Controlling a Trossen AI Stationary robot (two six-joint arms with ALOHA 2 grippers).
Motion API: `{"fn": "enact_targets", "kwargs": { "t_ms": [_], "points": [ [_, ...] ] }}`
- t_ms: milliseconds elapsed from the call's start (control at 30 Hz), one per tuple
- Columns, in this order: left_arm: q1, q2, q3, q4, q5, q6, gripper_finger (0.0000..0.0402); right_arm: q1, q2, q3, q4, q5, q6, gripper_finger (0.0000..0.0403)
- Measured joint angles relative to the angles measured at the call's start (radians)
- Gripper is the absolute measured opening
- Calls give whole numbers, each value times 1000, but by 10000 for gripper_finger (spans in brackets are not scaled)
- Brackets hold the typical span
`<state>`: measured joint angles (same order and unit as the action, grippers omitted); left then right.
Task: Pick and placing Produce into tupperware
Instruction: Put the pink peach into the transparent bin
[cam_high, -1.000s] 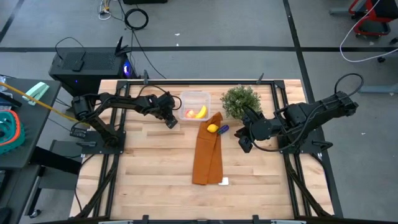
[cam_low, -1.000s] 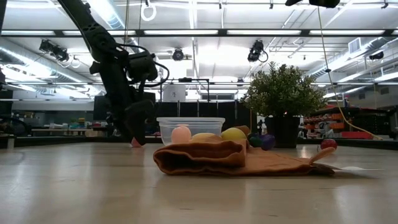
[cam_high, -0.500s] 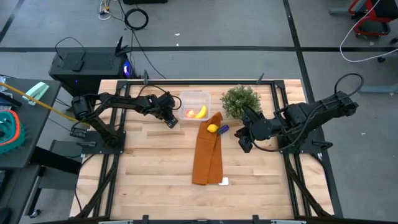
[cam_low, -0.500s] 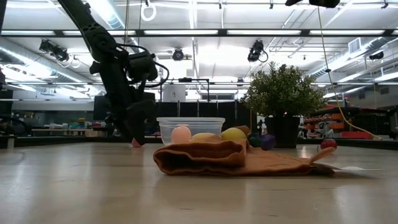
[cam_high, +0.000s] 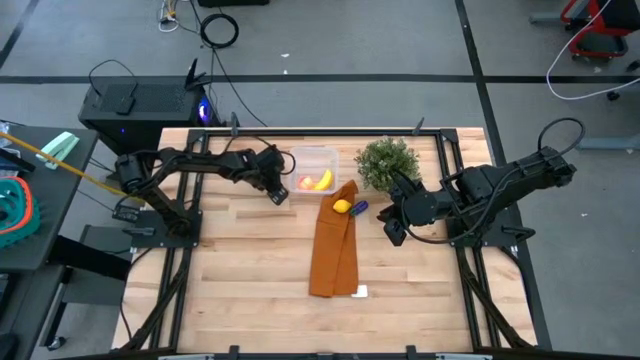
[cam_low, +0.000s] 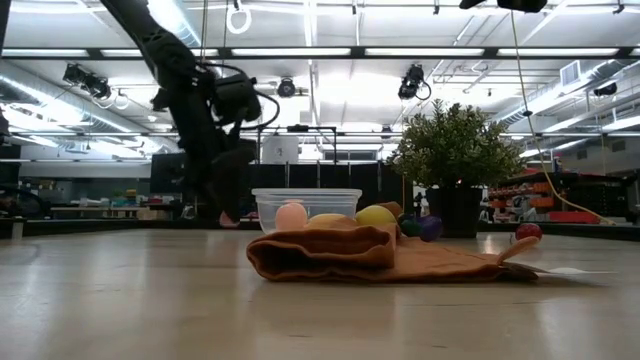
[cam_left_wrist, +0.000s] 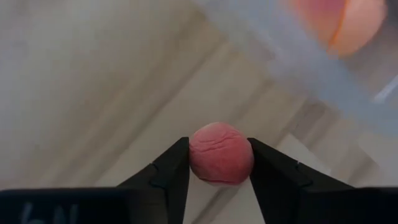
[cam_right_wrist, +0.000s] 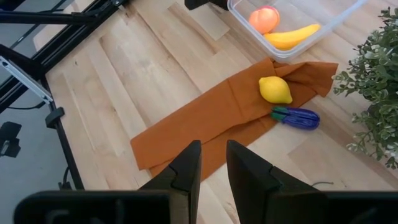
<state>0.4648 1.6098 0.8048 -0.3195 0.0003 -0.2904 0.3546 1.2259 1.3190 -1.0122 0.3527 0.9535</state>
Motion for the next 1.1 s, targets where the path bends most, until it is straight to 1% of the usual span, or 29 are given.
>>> {"fn": "enact_targets", "kwargs": {
  "t_ms": [133, 333, 467, 600, 767, 933, 1100],
  "points": [
    [9, -1, 83, -105, -17, 61, 162, 1, 0, 0, 0, -2, 0, 83],
    [21, -1, 221, -295, -64, 172, 156, 1, 0, 0, 0, -3, 0, 83],
    [42, -1, 304, -376, -75, 218, 161, 1, 0, 0, 0, -3, -2, 83],
    [56, -1, 385, -389, -75, 224, 164, 1, 0, 0, 0, -3, -4, 83],
    [55, -2, 474, -379, -72, 224, 153, 1, 0, 0, 0, -3, -6, 83],
    [53, -2, 517, -318, 9, 167, 156, 1, 0, 0, 0, -2, -11, 83],
    [29, 14, 519, -273, 67, 119, 162, 1, 0, 0, 0, -2, -14, 83]
  ]
}}
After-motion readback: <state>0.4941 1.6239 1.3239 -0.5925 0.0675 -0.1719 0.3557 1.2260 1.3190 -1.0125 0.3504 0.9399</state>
